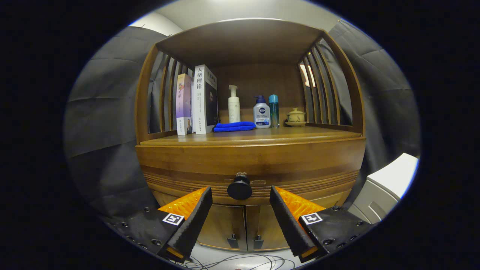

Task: Pull open the drawer, take out the items inside it, and place them on the countertop above the cabinet.

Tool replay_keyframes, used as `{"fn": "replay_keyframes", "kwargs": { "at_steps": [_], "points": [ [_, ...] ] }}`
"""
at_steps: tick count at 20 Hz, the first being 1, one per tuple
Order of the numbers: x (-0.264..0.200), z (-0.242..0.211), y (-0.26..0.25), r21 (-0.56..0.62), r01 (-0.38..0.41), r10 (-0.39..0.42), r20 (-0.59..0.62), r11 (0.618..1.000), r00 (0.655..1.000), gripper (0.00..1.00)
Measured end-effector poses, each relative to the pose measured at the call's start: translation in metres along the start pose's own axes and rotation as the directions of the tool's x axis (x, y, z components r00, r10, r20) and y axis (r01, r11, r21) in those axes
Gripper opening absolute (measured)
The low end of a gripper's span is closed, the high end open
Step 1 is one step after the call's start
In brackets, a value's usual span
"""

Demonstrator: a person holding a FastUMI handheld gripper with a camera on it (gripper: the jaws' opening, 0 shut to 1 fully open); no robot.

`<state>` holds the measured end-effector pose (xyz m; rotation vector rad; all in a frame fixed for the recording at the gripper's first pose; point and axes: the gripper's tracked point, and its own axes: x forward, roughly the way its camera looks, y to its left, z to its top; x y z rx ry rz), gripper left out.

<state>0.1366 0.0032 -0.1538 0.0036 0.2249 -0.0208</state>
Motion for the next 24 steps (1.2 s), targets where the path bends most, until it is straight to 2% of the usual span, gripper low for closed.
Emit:
{"fn": "replay_keyframes", "kwargs": {
  "at_steps": [2, 4, 8, 10, 11, 14, 18, 24],
  "points": [
    [0.013, -0.001, -0.001, 0.007, 0.003, -0.003, 0.001, 1.000, 1.000, 0.97],
    [0.024, -0.004, 0.003, 0.001, -0.009, 0.009, -0.003, 1.000, 1.000, 0.92],
    [0.043, -0.010, 0.001, -0.041, 0.018, -0.019, -0.013, 0.999, 1.000, 0.65],
    [0.050, -0.012, 0.001, -0.020, 0.016, -0.017, -0.022, 1.000, 1.000, 0.52],
    [0.051, -0.011, -0.002, -0.010, 0.025, -0.025, -0.023, 1.000, 0.999, 0.52],
    [0.051, -0.012, -0.003, -0.043, 0.021, -0.022, -0.020, 0.999, 1.000, 0.36],
    [0.049, -0.012, -0.003, -0.013, 0.038, -0.038, -0.028, 0.999, 0.999, 0.17],
    [0.023, -0.017, -0.002, -0.027, 0.020, -0.021, -0.022, 0.999, 1.000, 0.17]
  ]
}}
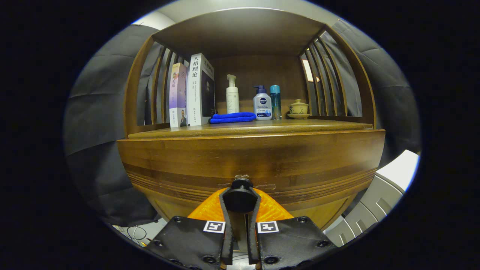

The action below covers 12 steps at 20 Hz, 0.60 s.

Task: Pull open the drawer, take out the items inside it, and place them on the countertop above the cabinet.

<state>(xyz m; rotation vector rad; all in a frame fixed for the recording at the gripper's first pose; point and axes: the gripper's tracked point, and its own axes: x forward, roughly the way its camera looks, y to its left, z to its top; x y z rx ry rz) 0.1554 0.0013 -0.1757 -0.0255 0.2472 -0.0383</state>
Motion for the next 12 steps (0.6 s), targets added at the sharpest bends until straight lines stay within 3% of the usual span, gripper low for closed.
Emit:
{"fn": "replay_keyframes", "kwargs": {
  "at_steps": [12],
  "points": [
    [-0.069, -0.014, 0.000, -0.044, -0.034, 0.035, 0.003, 0.998, 0.999, 0.17]
  ]
}}
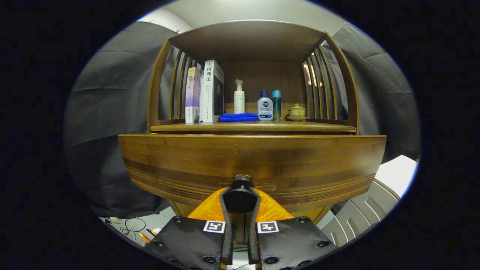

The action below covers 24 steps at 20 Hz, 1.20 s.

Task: Pull open the drawer, take out the items inside it, and place them on the countertop above the cabinet.

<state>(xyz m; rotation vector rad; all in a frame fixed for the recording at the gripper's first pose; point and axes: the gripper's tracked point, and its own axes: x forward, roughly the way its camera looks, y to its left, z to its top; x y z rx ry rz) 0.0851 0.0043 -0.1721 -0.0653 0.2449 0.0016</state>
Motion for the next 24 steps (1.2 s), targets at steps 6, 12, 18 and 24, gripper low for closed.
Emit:
{"fn": "replay_keyframes", "kwargs": {
  "at_steps": [6, 12, 18, 24],
  "points": [
    [-0.030, -0.011, 0.004, 0.008, -0.013, 0.013, -0.019, 1.000, 1.000, 0.17],
    [-0.062, -0.020, 0.015, -0.014, -0.043, 0.042, -0.021, 0.999, 0.999, 0.17],
    [-0.081, -0.027, 0.018, -0.006, -0.071, 0.070, -0.050, 0.997, 0.996, 0.17],
    [-0.086, -0.026, 0.021, -0.042, -0.084, 0.083, -0.029, 0.996, 0.996, 0.32]
  ]
}}
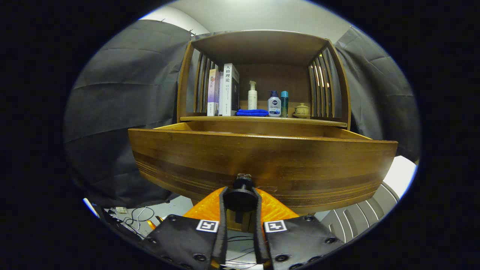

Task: Pull open the drawer, take out the items inside it, and place them on the countertop above the cabinet.

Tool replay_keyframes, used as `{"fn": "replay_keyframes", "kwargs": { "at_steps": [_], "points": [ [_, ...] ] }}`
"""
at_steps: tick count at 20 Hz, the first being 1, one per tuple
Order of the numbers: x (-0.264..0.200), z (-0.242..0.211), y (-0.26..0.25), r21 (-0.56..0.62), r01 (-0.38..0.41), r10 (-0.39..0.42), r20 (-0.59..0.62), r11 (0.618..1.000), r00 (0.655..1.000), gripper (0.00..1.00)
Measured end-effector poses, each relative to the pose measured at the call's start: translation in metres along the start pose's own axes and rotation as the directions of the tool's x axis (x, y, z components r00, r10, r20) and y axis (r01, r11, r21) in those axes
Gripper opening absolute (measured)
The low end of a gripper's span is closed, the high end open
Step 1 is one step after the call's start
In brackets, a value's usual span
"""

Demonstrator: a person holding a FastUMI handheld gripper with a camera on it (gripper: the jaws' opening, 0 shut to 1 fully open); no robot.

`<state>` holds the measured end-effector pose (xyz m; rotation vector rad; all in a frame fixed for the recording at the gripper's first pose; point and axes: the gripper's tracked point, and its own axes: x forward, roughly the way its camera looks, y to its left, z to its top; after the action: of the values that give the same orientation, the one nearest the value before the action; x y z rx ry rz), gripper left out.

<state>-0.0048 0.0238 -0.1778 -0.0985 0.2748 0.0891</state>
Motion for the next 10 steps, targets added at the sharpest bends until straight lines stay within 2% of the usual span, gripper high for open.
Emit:
{"fn": "replay_keyframes", "kwargs": {
  "at_steps": [3, 10],
  "points": [
    [-0.004, 0.014, 0.002, 0.000, -0.026, 0.026, 0.030, 1.000, 0.999, 0.47],
    [-0.022, 0.089, -0.002, 0.013, -0.067, 0.064, 0.174, 0.998, 0.983, 0.80]
  ]
}}
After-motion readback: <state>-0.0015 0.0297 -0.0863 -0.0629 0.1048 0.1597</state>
